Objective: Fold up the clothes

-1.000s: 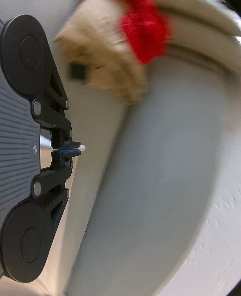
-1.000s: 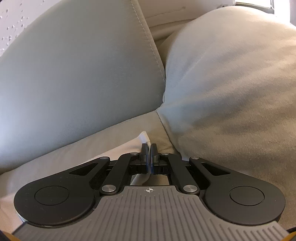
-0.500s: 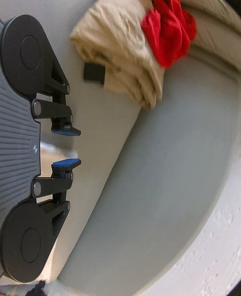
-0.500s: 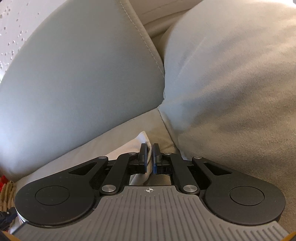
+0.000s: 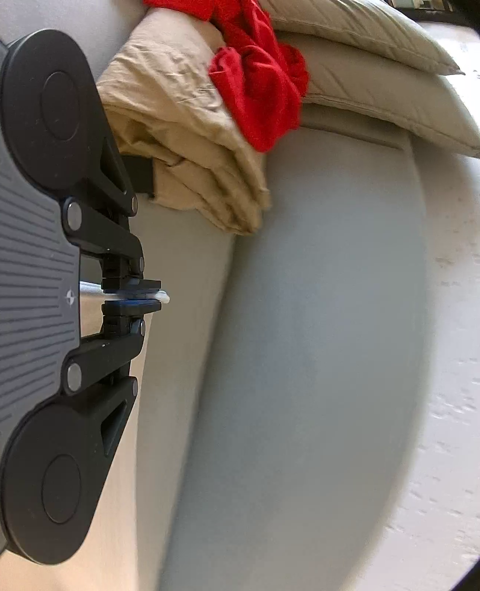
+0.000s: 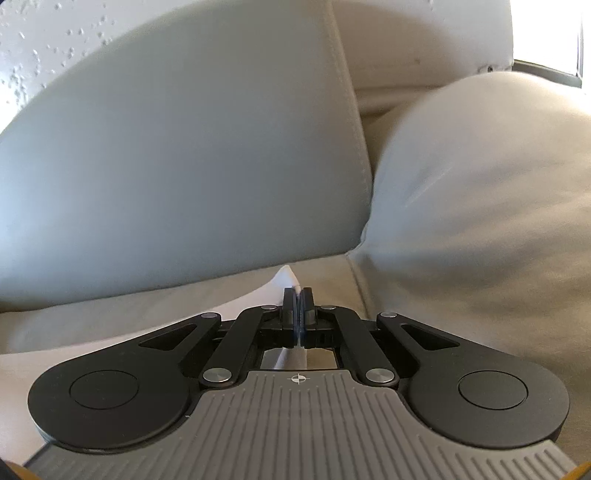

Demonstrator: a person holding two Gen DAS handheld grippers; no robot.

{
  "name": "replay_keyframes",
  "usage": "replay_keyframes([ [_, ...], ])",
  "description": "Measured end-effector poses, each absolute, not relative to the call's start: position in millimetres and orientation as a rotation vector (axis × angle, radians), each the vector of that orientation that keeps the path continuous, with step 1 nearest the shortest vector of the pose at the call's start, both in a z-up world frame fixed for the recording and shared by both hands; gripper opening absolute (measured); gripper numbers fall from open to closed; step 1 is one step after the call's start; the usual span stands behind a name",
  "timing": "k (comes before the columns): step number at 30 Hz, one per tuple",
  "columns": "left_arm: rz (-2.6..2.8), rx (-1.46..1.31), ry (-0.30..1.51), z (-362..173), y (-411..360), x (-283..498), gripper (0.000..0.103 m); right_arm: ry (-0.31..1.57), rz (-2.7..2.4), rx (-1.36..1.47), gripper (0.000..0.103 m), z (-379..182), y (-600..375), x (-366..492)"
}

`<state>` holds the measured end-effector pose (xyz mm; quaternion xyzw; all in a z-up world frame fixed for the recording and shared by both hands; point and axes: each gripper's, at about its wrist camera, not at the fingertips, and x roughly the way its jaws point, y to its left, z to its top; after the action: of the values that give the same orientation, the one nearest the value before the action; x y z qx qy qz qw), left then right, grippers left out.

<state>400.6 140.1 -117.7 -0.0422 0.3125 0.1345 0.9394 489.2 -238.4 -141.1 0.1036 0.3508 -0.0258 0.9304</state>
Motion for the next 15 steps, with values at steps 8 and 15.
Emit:
replay_keyframes([
  [8, 0.371, -0.065, 0.608, -122, 138, 399, 0.004, 0.719, -0.021, 0.138, 0.001, -142, -222, 503],
  [15, 0.381, -0.067, 0.694, -128, 161, 422, 0.016, 0.785, -0.039, 0.115, 0.017, -140, -212, 515],
])
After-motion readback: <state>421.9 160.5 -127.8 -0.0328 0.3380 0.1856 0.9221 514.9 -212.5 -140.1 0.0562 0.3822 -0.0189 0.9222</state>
